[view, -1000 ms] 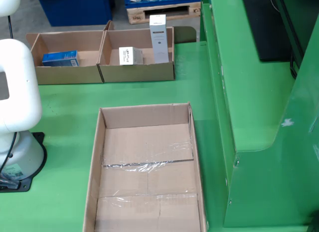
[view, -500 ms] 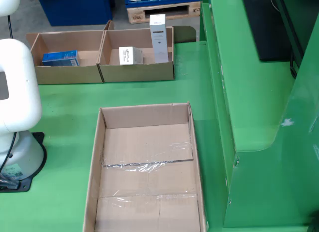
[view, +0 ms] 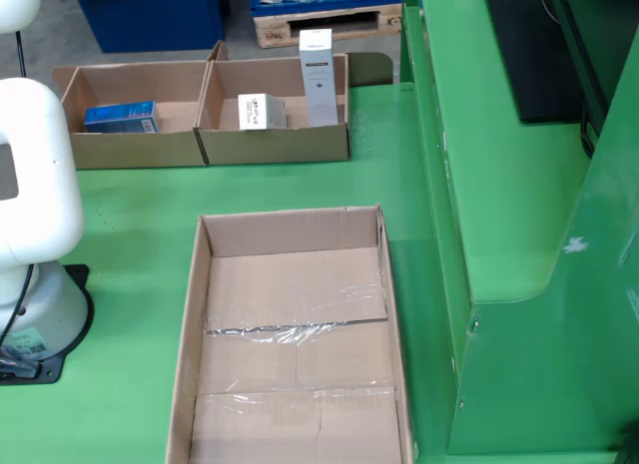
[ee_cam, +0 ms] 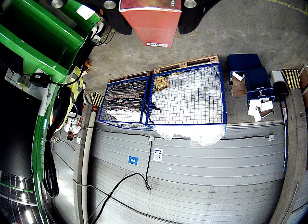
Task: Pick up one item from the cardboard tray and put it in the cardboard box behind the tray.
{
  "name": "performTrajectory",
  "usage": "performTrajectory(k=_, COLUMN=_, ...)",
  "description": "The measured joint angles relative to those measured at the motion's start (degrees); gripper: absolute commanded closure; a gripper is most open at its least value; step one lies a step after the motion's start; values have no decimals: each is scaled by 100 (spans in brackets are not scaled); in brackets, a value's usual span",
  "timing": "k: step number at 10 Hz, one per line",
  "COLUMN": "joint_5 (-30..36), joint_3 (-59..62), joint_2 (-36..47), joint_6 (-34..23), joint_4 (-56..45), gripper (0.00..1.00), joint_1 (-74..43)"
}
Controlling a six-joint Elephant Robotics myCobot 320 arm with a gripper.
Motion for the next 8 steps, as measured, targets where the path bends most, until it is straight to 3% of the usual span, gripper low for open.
performTrajectory(k=4, joint_5=0, joint_3=9, joint_2=-149, joint_6=308, joint_4=0, gripper=100, joint_1=-43)
performTrajectory(k=8, joint_5=1037, joint_3=-9, joint_2=159, joint_6=1416, joint_4=-1020, gripper=100, joint_1=-228)
